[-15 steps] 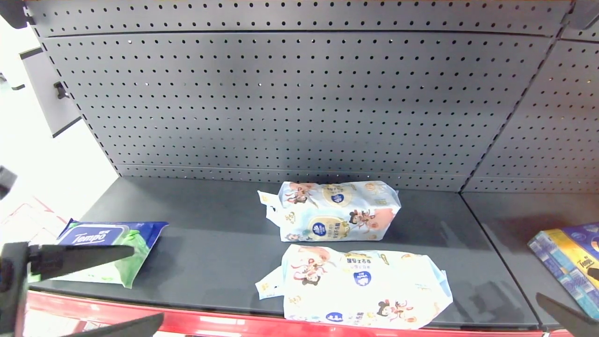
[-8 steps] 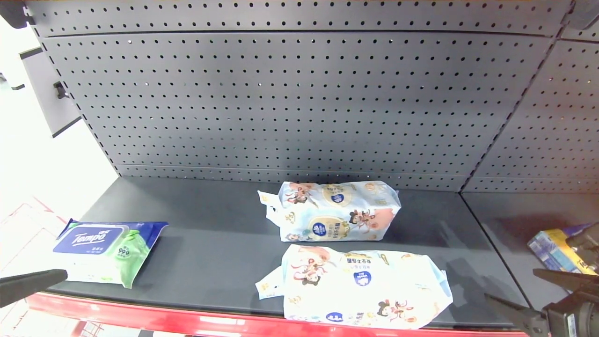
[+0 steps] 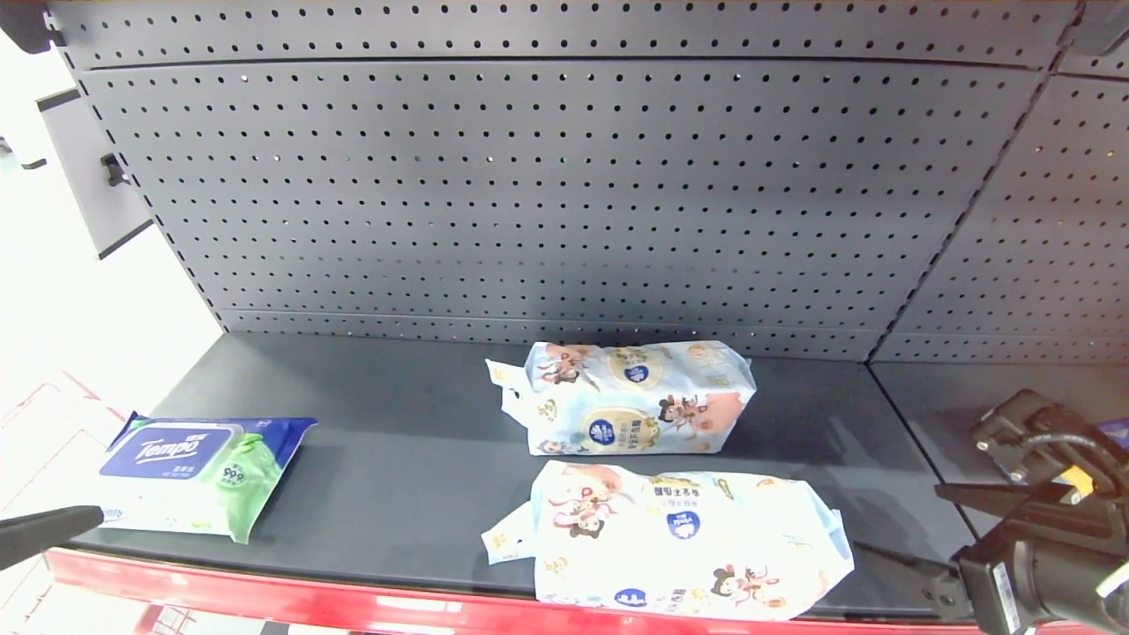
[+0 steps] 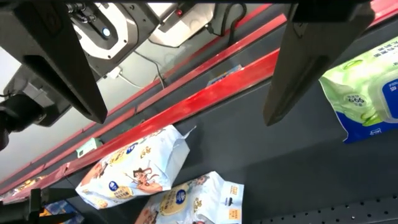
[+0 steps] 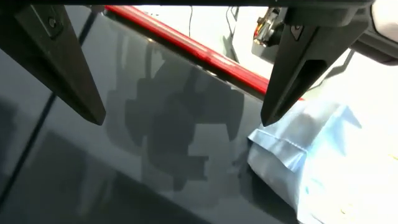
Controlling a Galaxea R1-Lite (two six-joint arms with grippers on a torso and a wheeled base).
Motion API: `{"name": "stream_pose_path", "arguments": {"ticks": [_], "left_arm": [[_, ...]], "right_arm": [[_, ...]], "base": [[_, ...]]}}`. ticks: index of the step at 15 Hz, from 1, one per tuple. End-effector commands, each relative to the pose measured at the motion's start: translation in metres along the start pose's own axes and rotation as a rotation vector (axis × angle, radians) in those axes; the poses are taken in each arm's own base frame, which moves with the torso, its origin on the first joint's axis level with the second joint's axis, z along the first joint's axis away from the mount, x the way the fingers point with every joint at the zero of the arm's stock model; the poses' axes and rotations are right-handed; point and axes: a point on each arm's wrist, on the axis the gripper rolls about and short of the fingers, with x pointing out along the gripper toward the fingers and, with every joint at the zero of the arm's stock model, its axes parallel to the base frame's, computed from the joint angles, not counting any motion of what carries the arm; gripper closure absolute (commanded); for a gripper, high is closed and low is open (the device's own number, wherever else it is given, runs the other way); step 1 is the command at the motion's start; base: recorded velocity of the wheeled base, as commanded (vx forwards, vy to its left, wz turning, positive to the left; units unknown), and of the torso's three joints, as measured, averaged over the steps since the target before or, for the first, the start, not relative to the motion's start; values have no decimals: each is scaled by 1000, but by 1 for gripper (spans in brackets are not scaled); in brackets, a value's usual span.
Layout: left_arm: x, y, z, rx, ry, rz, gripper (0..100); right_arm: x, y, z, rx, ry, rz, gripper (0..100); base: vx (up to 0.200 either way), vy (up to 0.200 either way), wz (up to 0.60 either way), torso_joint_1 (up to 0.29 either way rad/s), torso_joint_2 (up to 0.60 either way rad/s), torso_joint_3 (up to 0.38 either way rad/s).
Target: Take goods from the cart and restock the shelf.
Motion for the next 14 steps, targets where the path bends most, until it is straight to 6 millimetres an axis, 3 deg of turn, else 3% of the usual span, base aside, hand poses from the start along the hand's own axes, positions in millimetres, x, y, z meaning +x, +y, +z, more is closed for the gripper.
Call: {"name": "stream_pose_path", "arguments": {"ticks": [1,14], "left_arm": [[1,0,0,-1,2,3,0],[1,0,0,-2,3,11,0]], "right_arm": [[12,5,2,-22,43,24,0],[25,20,19,-96,46,82,0]], "base": [[0,0,0,0,0,0],[0,0,0,0,0,0]]}}
